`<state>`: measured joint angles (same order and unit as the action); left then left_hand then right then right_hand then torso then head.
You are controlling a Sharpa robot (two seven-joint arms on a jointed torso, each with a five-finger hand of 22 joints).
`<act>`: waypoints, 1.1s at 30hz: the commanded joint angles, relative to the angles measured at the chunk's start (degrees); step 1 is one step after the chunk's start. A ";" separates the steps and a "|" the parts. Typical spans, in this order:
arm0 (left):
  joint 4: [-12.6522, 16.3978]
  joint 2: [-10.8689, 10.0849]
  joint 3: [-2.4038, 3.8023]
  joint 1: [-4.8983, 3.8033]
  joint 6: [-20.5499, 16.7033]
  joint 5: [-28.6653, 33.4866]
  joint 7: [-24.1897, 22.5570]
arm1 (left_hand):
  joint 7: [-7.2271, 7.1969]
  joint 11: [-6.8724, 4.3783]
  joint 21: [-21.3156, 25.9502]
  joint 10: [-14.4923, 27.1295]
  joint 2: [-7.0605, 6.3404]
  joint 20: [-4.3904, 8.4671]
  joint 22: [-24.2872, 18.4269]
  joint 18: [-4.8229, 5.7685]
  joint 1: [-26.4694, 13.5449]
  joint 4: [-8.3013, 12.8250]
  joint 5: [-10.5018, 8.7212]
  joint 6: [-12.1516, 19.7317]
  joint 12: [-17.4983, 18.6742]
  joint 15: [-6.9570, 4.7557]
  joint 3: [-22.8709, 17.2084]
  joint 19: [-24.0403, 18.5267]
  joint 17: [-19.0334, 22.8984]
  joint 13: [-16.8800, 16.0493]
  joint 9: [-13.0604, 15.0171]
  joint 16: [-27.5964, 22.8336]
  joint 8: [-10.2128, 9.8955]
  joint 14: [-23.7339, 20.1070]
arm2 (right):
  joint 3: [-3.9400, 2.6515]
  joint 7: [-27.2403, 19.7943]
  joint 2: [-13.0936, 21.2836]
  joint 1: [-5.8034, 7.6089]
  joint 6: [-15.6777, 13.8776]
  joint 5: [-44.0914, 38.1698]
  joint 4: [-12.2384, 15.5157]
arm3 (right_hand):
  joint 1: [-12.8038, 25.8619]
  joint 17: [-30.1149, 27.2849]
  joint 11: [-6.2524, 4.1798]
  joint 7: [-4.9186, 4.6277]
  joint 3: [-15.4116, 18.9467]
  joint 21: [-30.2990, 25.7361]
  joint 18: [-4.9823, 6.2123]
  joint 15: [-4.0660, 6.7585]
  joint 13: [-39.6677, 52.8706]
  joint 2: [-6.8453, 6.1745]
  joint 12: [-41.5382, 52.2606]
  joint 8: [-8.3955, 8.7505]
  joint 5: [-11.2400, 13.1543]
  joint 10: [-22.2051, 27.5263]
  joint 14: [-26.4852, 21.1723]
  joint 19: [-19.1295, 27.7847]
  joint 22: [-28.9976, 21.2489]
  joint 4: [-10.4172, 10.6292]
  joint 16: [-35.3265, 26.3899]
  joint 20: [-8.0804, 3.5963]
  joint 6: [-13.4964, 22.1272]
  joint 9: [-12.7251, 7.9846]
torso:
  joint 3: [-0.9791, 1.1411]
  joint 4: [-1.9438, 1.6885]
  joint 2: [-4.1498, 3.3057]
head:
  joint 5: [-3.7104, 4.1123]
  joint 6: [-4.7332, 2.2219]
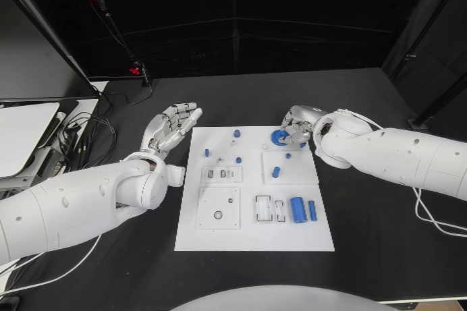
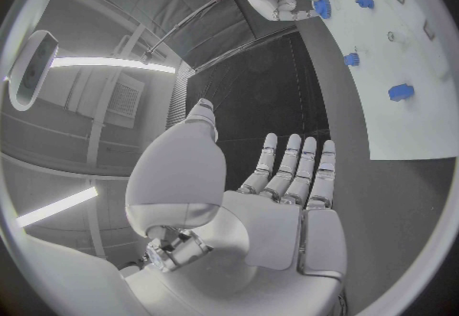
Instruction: Assemble the parts on the task board
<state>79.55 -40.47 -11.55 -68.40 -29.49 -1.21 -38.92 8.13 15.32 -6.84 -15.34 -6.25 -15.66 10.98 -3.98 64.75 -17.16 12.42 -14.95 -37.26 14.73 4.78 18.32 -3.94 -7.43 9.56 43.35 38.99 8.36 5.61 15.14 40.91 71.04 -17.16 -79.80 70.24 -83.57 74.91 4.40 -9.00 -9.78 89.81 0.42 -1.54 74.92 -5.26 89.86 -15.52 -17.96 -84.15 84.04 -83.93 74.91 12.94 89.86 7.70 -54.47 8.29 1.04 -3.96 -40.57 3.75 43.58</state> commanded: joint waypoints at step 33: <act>-0.20 -0.14 0.04 -0.09 0.46 -0.33 -19.11 | 8.95 -0.03 -0.39 0.65 0.96 -0.41 0.17 -1.15 0.01 0.06 0.62 0.25 -0.45 0.17 -0.66 -0.17 0.09 0.29 -0.31 0.38 0.53 -0.40 | 0.01 -8.80 -4.61 0.39 -11.05 4.08 4.72 | 0.24 15.09 -0.47 1.49 -0.50 0.19 -0.42 0.52 15.08 0.58 0.14 1.58 -1.07 -5.85 5.96 -6.07 15.09 -0.18 0.14 -0.30 -4.65 -0.49 | 0.00 -0.09 -0.01 | -1.97 0.03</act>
<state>79.33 -40.62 -11.56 -68.41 -29.48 -1.21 -38.92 8.12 15.27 -6.84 -14.99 -5.75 -15.66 11.08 -3.98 64.85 -17.17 12.64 -14.95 -37.50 14.73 4.49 18.32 -3.90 -7.20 9.31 43.35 39.21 8.36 5.69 7.01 36.68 71.27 -29.45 -75.77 75.21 -83.30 74.94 4.18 -10.33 -9.98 89.81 0.42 -1.54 74.92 -5.01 89.85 -13.73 -18.85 -83.92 84.04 -83.93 74.91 12.68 89.86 7.70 -55.80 7.66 1.04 -3.97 -40.58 1.90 43.51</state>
